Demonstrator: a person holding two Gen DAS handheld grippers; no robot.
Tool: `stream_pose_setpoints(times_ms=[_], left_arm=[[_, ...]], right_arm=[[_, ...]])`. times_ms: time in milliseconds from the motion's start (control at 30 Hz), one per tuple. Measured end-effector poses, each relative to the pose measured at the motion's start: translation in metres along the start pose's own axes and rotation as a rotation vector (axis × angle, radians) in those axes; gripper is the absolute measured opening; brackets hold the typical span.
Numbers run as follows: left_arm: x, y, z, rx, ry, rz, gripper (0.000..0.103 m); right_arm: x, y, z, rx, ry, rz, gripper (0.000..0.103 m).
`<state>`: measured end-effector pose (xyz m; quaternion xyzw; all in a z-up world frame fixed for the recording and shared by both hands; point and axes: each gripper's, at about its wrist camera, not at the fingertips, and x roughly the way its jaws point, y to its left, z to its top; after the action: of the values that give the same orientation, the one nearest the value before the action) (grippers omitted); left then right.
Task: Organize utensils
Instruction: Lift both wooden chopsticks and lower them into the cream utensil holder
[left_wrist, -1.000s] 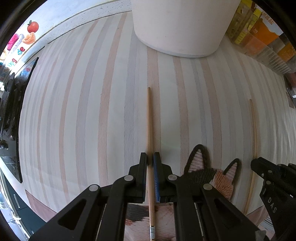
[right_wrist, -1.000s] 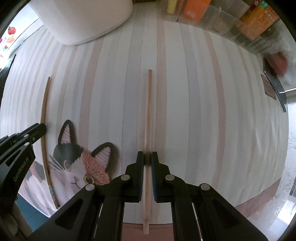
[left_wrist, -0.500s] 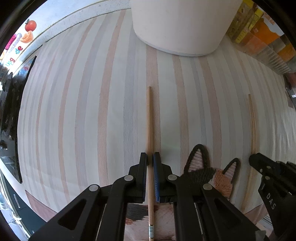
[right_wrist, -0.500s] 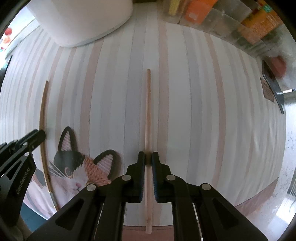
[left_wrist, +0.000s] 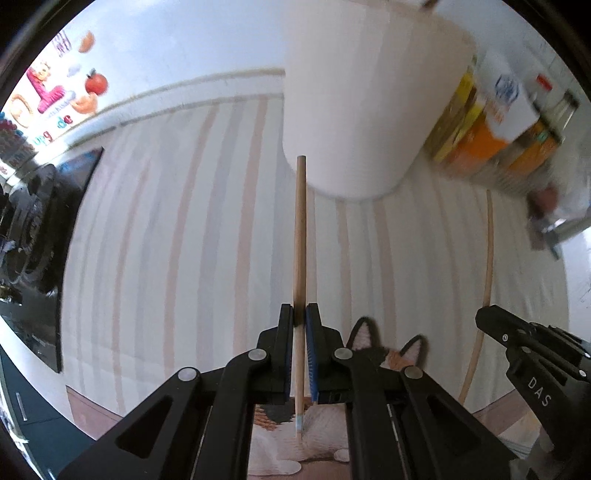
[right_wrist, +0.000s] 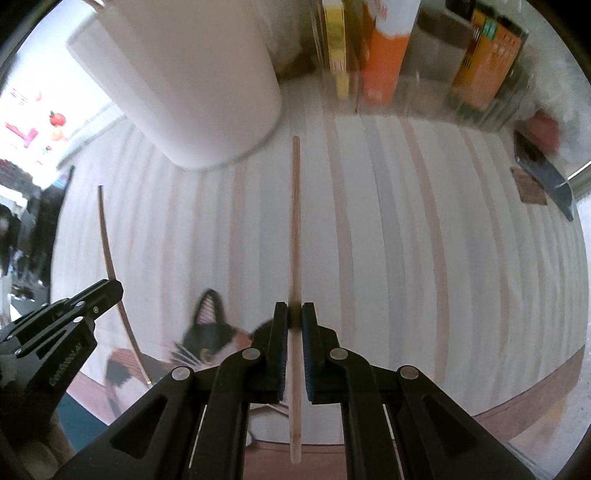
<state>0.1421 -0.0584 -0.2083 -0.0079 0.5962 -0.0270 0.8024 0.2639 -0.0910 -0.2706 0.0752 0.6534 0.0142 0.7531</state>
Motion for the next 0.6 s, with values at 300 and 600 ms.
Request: stream_pose_setpoints(times_ms=[300, 600], left_arm=[[-0.077, 0.011, 0.025, -0.036, -0.19, -0.052, 0.004], [-0.175, 0.016, 0.068, -0.044, -0.429, -0.112, 0.004]], right_arm=[[-0.07, 0.007, 0.019, -0.014, -0.189, 0.084, 0.008], [-0.157, 0.022, 0.059, -0.03, -0.383, 0.189, 0.008]])
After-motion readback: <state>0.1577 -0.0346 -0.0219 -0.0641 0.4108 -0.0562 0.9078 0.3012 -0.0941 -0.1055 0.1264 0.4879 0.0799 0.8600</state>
